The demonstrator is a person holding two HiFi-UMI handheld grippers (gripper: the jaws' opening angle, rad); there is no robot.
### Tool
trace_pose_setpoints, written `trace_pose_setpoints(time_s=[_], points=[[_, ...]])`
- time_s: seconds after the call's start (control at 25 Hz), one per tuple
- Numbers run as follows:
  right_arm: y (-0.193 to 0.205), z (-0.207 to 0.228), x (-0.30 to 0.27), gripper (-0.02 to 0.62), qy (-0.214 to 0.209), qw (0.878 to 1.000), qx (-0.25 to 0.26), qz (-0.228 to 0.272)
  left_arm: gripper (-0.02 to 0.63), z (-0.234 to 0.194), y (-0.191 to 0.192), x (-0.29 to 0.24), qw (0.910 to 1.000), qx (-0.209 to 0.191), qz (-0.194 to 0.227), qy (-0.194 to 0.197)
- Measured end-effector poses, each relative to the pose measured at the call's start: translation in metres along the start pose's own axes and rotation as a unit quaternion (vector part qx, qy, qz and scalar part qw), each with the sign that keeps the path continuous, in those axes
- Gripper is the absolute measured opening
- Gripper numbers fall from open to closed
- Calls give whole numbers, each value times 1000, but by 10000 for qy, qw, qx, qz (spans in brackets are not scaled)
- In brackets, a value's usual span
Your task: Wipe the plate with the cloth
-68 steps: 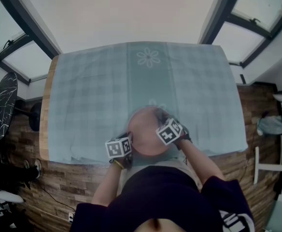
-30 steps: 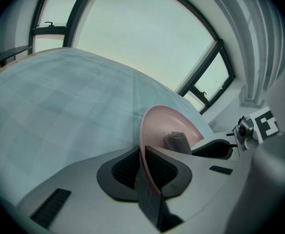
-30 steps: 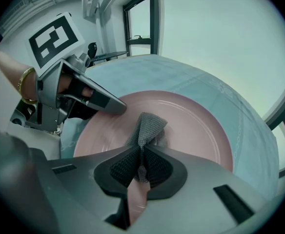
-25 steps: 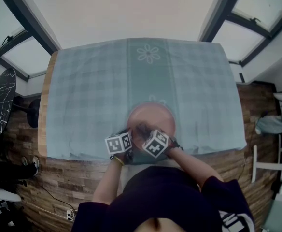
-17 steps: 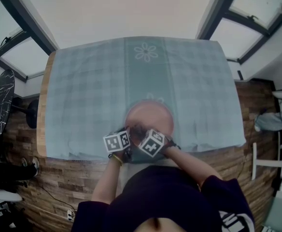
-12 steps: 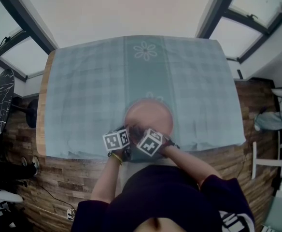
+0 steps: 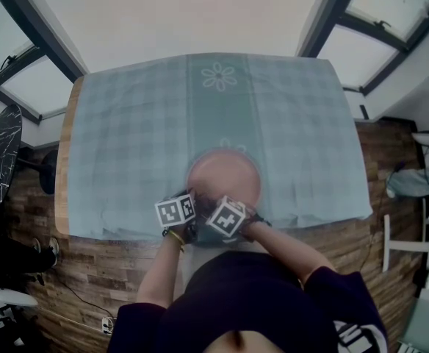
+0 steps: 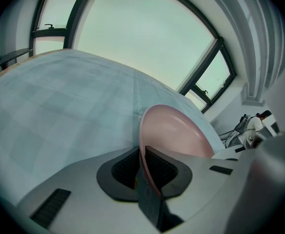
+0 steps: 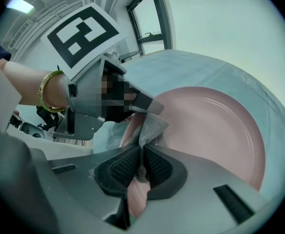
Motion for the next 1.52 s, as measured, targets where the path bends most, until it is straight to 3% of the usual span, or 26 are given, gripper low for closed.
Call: trace_pose_setpoints(time_s=[0.2, 0.52, 1.08, 1.36, 1.52], points=[[6, 9, 21, 33, 198, 9996, -50, 209, 47, 1, 1, 0, 10000, 5, -2, -3], [21, 53, 55, 32, 899, 9941, -498, 344, 48, -1, 1, 0, 10000, -8, 13, 4], [56, 111, 78, 33, 1844, 9800, -721, -190, 48, -1, 2, 0, 10000, 23, 27, 57], [53, 105, 66, 33, 1777, 9836, -200, -220, 48, -1, 1, 0, 10000, 40, 29, 69], [53, 99, 60, 32, 1664, 9855, -190, -269, 48, 0, 1, 0, 10000, 43, 47, 70]])
Point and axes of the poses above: the fingertips, and each gripper's own axes: x backward along the fingers, z to its right, y out of its underside, the point moved 9 cm from there along x, backward along the fingers, and after that the axes turned 3 degrees about x, right-handed, at the moved point
